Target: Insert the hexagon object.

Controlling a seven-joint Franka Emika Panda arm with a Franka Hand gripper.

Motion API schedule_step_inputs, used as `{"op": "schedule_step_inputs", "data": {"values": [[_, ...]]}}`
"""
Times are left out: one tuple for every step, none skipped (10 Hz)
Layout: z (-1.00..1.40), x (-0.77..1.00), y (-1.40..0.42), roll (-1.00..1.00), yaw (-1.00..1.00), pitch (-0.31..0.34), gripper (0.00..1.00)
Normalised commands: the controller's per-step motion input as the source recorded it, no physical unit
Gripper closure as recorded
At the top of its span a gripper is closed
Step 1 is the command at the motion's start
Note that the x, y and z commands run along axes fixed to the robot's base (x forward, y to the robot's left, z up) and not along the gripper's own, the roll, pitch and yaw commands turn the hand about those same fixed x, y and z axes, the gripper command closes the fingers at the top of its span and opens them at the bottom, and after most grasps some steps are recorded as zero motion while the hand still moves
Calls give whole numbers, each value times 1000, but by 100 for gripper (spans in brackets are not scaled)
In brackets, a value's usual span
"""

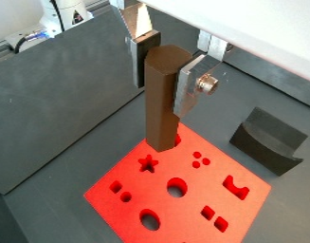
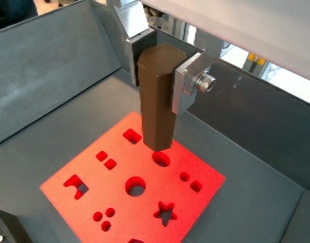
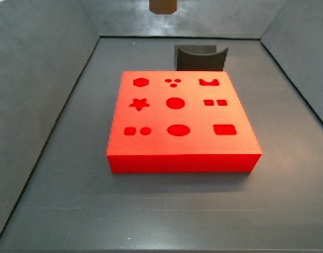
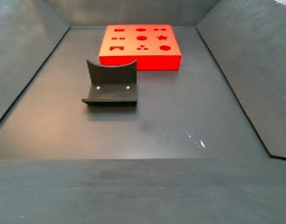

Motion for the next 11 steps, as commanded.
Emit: {"op": "schedule_step_inputs", "data": {"values": [[-106,-60,86,41,77,16,100],[-314,157,394,-46,0,16,100],[-469,0,743,-204,0,0,100],[-506,-94,777,-129,-120,-23,100],[-546,0,794,-70,-183,0,100],[-557,0,709,-17,-320,0,100],[-586,0,531,0,-529,0,100],[-549,0,297,0,-771,-3,100],[-480,-69,114,0,-923,-33,100],[-417,-129,0,-10,-1000,-74,100],[-380,-174,0,-80,-886,-120,100]]}}
